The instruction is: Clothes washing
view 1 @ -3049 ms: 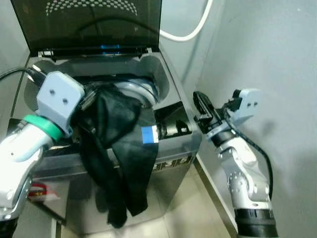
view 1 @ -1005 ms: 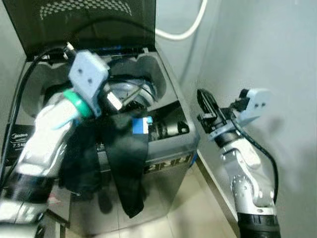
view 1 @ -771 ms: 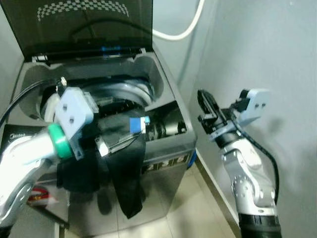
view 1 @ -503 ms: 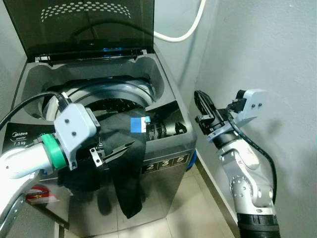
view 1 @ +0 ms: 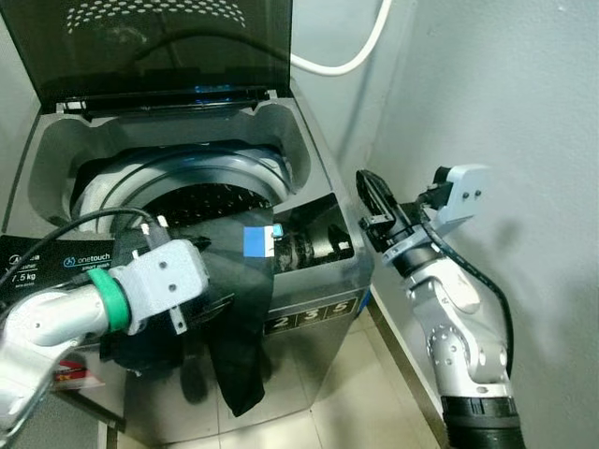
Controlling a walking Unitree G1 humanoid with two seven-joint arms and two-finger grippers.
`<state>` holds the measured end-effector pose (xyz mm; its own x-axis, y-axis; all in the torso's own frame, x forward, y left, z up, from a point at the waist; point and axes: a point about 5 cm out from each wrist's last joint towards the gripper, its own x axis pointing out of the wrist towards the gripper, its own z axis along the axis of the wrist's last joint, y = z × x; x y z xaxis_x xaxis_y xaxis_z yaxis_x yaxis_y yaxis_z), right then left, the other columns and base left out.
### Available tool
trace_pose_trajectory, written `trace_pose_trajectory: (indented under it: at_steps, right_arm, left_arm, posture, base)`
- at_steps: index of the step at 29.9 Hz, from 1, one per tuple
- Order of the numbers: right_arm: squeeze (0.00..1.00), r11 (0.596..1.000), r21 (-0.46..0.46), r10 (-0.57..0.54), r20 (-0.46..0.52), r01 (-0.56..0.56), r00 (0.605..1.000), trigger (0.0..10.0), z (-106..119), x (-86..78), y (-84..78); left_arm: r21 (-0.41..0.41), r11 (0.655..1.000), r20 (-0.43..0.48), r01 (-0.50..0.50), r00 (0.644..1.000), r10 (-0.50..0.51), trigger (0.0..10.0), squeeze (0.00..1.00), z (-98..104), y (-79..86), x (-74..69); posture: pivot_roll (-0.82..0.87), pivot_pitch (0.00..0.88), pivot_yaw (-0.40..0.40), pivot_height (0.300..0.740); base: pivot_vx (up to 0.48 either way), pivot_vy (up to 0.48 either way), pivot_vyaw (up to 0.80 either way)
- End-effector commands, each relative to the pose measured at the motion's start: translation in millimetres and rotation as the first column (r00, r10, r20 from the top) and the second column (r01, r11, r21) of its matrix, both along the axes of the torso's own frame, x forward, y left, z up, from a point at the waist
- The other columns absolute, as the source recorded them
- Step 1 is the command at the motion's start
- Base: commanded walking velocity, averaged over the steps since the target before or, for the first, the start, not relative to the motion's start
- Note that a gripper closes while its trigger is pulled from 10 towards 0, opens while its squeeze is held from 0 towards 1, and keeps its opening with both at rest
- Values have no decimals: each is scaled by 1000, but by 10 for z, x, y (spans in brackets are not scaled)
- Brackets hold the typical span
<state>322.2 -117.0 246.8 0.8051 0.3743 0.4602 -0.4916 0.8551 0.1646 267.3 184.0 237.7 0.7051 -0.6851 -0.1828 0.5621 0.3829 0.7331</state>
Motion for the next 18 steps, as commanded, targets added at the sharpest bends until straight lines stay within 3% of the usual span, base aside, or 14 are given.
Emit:
trace_pose_trajectory:
  at_steps: [1, 8, 15, 16, 17, 18]
  right_arm:
    - [0, 1000, 6, 3, -1, -3, 1000, 10000, -5, 3, -9]
    - [0, 1000, 6, -8, 1, 8, 1000, 10000, -7, -3, -28]
    - [0, 1000, 6, -13, 2, 13, 1000, 10000, -6, -6, -42]
    - [0, 1000, 6, -13, 2, 13, 1000, 10000, -7, -5, -42]
    - [0, 1000, 6, -11, 2, 11, 1000, 10000, -6, -3, -40]
    - [0, 1000, 6, -11, 2, 11, 1000, 10000, -6, -3, -40]
  left_arm:
    - [29, 999, -6, 15, 1000, -15, 10000, 0, -53, -25, 6]
    - [-1, 998, -70, 70, 995, -70, 9765, 0, -107, -111, 14]
    - [25, 996, -135, 83, 988, -79, 9765, 0, -203, -76, -7]
    - [48, 997, -130, 67, 990, -60, 7451, 0, -225, -49, 10]
    - [62, 997, -125, 50, 991, -42, 4392, 0, -238, -25, 28]
    - [62, 997, -125, 50, 991, -42, 4392, 0, -238, -25, 28]
  posture:
    - [113, 120, -22, 740]
    - [103, 119, -15, 740]
    - [106, 120, -16, 740]
    - [106, 120, -17, 740]
    - [106, 120, -17, 740]
    - [106, 120, -17, 740]
  base:
    - [0, 0, 0]
    - [0, 0, 0]
    - [0, 0, 0]
    - [0, 0, 0]
    - [0, 0, 0]
    - [0, 0, 0]
